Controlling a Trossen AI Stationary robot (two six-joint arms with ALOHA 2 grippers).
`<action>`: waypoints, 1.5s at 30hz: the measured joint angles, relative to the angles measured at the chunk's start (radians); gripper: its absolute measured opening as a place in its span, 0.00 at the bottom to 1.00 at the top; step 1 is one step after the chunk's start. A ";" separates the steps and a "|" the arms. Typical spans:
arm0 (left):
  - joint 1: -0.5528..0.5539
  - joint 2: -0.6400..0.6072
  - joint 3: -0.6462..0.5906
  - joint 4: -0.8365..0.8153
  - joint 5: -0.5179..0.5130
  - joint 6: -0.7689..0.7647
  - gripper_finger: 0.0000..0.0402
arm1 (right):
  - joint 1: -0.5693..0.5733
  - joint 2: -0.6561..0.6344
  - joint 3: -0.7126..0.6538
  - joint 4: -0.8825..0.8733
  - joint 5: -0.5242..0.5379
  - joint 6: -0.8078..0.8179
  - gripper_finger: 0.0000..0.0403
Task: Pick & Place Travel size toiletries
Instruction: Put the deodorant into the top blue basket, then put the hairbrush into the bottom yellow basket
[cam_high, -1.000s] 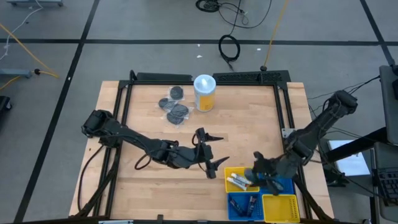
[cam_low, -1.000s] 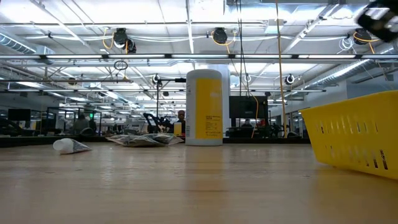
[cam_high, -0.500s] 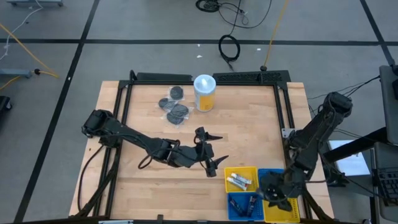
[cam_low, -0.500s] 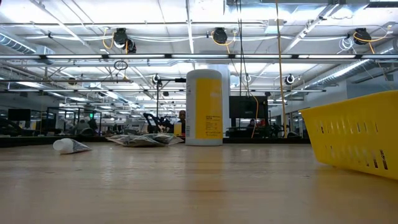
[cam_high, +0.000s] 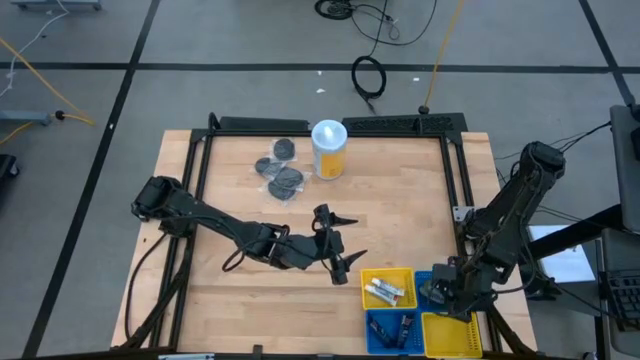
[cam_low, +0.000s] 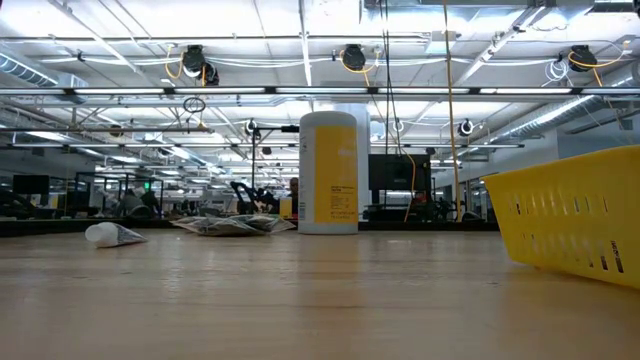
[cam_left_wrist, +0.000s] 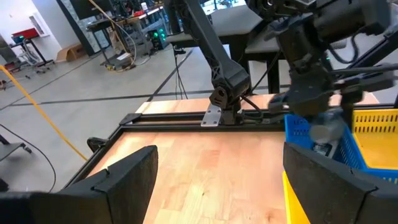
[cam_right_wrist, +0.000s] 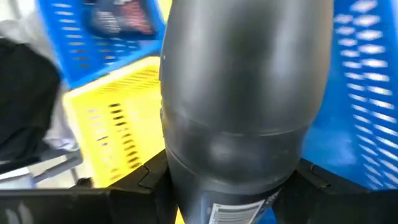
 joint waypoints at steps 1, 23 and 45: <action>0.001 0.000 0.000 0.000 0.000 0.001 0.85 | 0.000 -0.005 0.000 -0.030 0.000 0.014 0.44; 0.005 0.000 0.000 -0.029 0.000 0.006 0.85 | -0.001 -0.007 0.000 -0.159 -0.043 0.039 0.57; 0.022 -0.115 -0.001 -0.499 -0.238 -0.334 0.85 | -0.035 -0.122 0.000 0.038 0.217 -0.261 0.50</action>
